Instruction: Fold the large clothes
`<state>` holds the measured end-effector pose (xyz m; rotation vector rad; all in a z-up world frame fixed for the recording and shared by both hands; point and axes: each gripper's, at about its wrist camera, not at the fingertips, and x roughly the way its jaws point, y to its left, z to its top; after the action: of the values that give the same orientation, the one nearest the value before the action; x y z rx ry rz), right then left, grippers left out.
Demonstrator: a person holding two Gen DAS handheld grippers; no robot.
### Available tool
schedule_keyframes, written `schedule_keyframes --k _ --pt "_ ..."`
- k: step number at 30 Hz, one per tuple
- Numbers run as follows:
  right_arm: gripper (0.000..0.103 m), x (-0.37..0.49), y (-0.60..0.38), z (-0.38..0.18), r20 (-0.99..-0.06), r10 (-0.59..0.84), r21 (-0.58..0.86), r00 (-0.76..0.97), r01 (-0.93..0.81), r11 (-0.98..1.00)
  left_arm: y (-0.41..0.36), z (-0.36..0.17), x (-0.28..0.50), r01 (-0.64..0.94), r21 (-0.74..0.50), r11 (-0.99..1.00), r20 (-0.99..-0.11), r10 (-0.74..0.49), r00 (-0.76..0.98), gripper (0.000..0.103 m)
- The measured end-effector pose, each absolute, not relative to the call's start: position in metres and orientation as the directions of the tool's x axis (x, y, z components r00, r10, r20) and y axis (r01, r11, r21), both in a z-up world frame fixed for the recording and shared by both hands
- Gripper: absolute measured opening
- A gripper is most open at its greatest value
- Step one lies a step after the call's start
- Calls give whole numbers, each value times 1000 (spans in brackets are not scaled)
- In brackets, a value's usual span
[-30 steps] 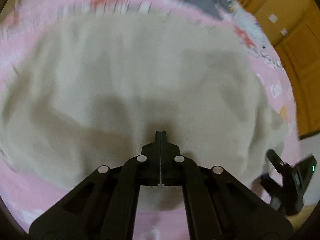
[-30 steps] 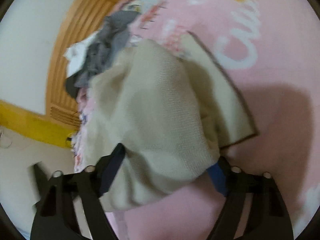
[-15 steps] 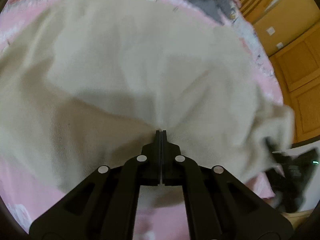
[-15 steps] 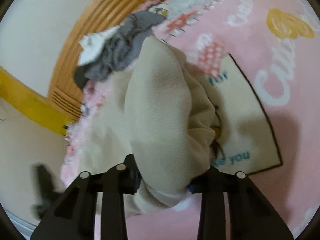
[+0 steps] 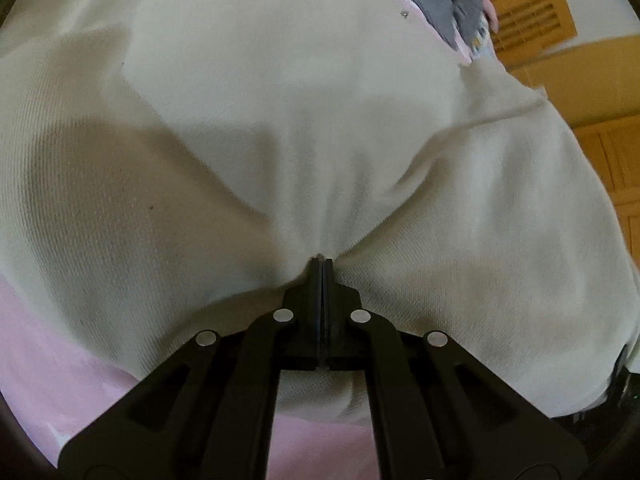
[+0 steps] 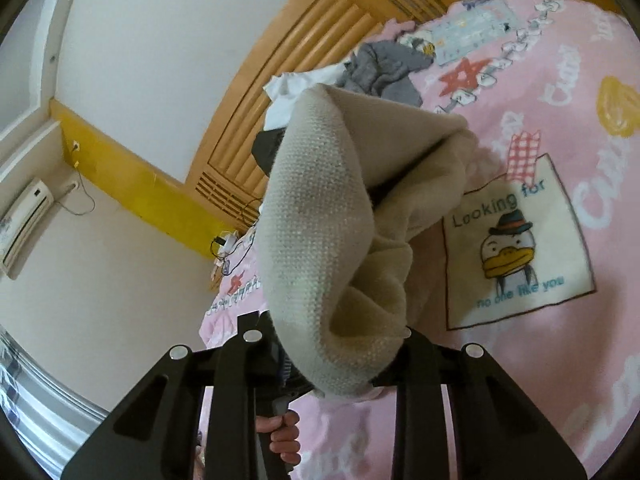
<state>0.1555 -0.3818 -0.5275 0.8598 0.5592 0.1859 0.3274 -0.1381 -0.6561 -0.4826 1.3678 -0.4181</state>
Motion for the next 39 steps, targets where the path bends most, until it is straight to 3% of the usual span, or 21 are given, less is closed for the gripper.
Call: schedule_keyframes --k 4,9,13,17,22,25,27,30,34,36,39 --pt "26 121 -394 -524 -406 347 751 845 92 653 -167 -653 300 19 -555 832 -825 -553 111 0" --pt "26 66 -408 -510 -473 225 639 852 155 754 -204 -661 254 38 -609 792 -792 -610 9 0" --pt "26 77 -397 -512 -558 152 514 816 196 835 -214 -682 257 59 -621 781 -782 -623 21 3" --pt "27 100 -363 -507 -564 112 413 818 162 896 -190 -700 268 -88 -749 657 -659 -752 -15 3" --pt "27 128 -323 -488 -542 153 337 827 47 940 -127 -648 251 -9 -834 552 -549 -828 117 1" --pt "27 149 -288 -482 -546 181 250 818 -47 967 -70 -600 256 61 -765 641 -604 -747 279 1" --pt "27 161 -247 -480 -552 167 95 817 -137 986 -29 -585 257 26 -698 716 -659 -656 368 1" --pt "27 174 -188 -491 -593 172 -72 787 -265 962 37 -581 259 -76 -721 689 -644 -626 439 1" --pt "27 188 -113 -534 -702 142 -262 698 -439 859 93 -586 253 -180 -698 693 -673 -550 494 1" --pt "27 190 -80 -572 -763 120 -316 635 -529 788 105 -586 266 -181 -635 751 -728 -504 465 1" --pt "27 169 -43 -607 -738 80 -470 670 -596 652 113 -584 279 -139 -587 798 -767 -493 412 1"
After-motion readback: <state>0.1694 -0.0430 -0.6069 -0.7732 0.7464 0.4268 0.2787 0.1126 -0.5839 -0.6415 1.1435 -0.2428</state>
